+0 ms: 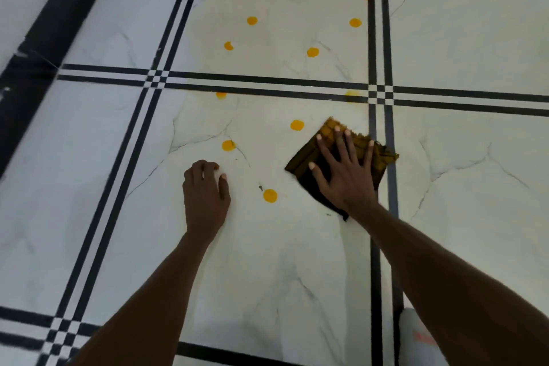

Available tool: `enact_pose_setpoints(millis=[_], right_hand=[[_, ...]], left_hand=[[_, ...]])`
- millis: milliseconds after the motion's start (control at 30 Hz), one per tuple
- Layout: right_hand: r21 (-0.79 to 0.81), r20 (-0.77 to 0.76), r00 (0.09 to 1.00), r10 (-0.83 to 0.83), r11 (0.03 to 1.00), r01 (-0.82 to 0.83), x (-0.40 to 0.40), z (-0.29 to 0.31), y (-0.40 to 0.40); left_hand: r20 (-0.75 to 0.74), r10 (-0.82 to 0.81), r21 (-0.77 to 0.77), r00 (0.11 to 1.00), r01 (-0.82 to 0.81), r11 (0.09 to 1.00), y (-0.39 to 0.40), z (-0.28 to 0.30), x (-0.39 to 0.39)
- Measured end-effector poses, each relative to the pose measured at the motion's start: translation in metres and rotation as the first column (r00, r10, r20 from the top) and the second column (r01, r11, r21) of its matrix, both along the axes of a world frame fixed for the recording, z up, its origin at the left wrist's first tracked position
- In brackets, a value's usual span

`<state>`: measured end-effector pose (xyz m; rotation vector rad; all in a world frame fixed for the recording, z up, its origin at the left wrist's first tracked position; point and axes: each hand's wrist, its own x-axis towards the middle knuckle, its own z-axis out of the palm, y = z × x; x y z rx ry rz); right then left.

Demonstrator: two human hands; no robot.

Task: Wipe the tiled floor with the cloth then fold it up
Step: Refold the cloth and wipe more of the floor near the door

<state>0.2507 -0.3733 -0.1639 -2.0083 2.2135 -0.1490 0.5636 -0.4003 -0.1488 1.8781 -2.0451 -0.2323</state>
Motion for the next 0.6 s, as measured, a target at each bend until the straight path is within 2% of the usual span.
enact_pose_setpoints(millis=[67, 133, 267, 333, 400, 467, 533, 600], right_hand=[[-0.015, -0.009, 1.000, -0.002, 1.000, 0.002, 0.016, -0.003, -0.033], [-0.003, -0.008, 0.997, 0.070, 0.998, -0.070, 0.039, -0.002, -0.044], [0.061, -0.015, 0.941, 0.339, 0.939, -0.338, 0.041, 0.012, 0.031], [0.095, -0.025, 0.921, 0.390, 0.918, -0.386, 0.007, 0.017, 0.070], [0.094, -0.009, 0.947, 0.321, 0.943, -0.319, -0.036, 0.017, 0.057], [0.085, -0.019, 0.989, 0.148, 0.986, -0.146, -0.052, 0.009, 0.000], [0.046, -0.002, 1.000, -0.014, 0.999, 0.014, -0.029, 0.006, -0.073], [0.021, 0.020, 1.000, 0.002, 1.000, -0.002, 0.026, 0.002, -0.118]], left_hand=[[0.052, -0.016, -0.041, 0.999, 0.018, 0.999, -0.004, -0.010, 0.004], [0.071, -0.001, -0.063, 0.997, 0.005, 0.998, -0.003, -0.018, 0.004], [0.073, 0.018, -0.067, 0.997, -0.013, 0.998, 0.001, -0.017, -0.001], [0.076, 0.017, -0.049, 0.997, -0.013, 0.999, 0.001, -0.015, -0.002], [0.079, 0.037, -0.042, 0.996, -0.033, 0.999, 0.000, -0.013, -0.003], [0.060, 0.046, -0.044, 0.997, -0.043, 0.998, -0.002, -0.018, -0.002], [0.046, 0.047, -0.059, 0.998, -0.045, 0.997, -0.003, -0.018, -0.001], [0.019, 0.034, -0.075, 0.999, -0.033, 0.997, -0.003, -0.020, -0.001]])
